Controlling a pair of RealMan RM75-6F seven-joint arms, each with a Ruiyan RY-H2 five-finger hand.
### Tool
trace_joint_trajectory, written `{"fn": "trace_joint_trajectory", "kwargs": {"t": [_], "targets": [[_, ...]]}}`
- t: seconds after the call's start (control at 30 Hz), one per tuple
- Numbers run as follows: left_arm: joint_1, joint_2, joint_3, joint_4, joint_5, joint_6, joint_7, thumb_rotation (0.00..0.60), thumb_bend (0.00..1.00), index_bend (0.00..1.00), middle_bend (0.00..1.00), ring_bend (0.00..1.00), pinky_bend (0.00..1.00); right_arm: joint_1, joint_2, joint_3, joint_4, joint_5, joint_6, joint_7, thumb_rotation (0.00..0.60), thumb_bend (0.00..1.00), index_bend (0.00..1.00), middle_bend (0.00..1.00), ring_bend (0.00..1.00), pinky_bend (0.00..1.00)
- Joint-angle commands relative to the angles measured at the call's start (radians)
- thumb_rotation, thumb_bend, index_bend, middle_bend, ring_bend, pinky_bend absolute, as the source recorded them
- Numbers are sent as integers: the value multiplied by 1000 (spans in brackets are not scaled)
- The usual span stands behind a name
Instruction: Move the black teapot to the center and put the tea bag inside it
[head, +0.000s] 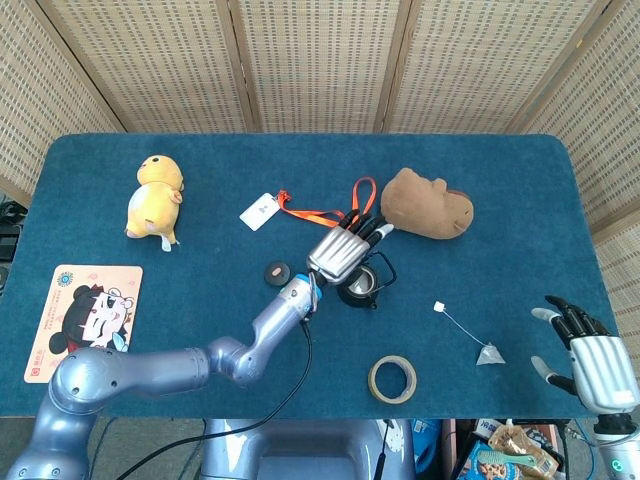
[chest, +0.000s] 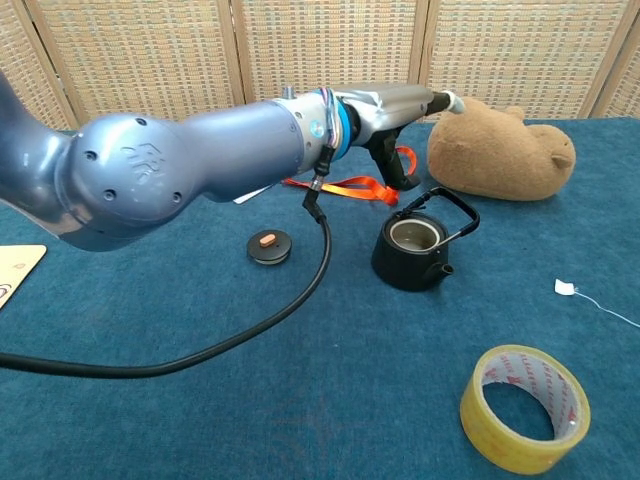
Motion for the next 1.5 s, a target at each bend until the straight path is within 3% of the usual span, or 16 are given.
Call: {"fn": "trace_joint_trajectory", "kwargs": {"t": [0.03, 0.23, 0.63, 0.73, 0.93, 1.23, 1.5], "targets": [[79, 102, 26, -158, 18, 85, -2, 600, 417, 0, 0, 0, 0, 5, 2, 1, 4, 1, -8, 7, 600, 366, 322, 268, 250, 412], [194, 232, 77, -343, 62, 194, -23, 600, 420, 0, 0, 0, 0, 19, 5, 7, 3, 8, -27, 14, 600, 365, 322, 268, 250, 412], [411, 460, 170, -573, 177, 372, -101, 600, 419, 0, 0, 0, 0, 40, 4, 16, 3, 15, -47, 14, 600, 366, 322, 268, 250, 412], [470, 513, 205, -630, 214, 413, -123, 600, 419, 0, 0, 0, 0, 45, 0, 20, 5, 17, -48, 14, 600, 366, 322, 268, 250, 412], [638, 622, 333, -726, 337, 544, -154, 600, 418, 0, 0, 0, 0, 65, -9, 29, 9, 18, -65, 14, 600, 366, 322, 268, 250, 412], [857, 686, 435, -721, 514, 756, -239, 600, 419, 0, 0, 0, 0, 84, -25, 36, 2, 17, -76, 1, 600, 366, 322, 268, 250, 412], [1007, 704, 489, -701, 617, 874, -278, 600, 418, 0, 0, 0, 0, 108, -37, 40, -12, 14, -98, -15, 600, 365, 322, 281, 250, 412]]}}
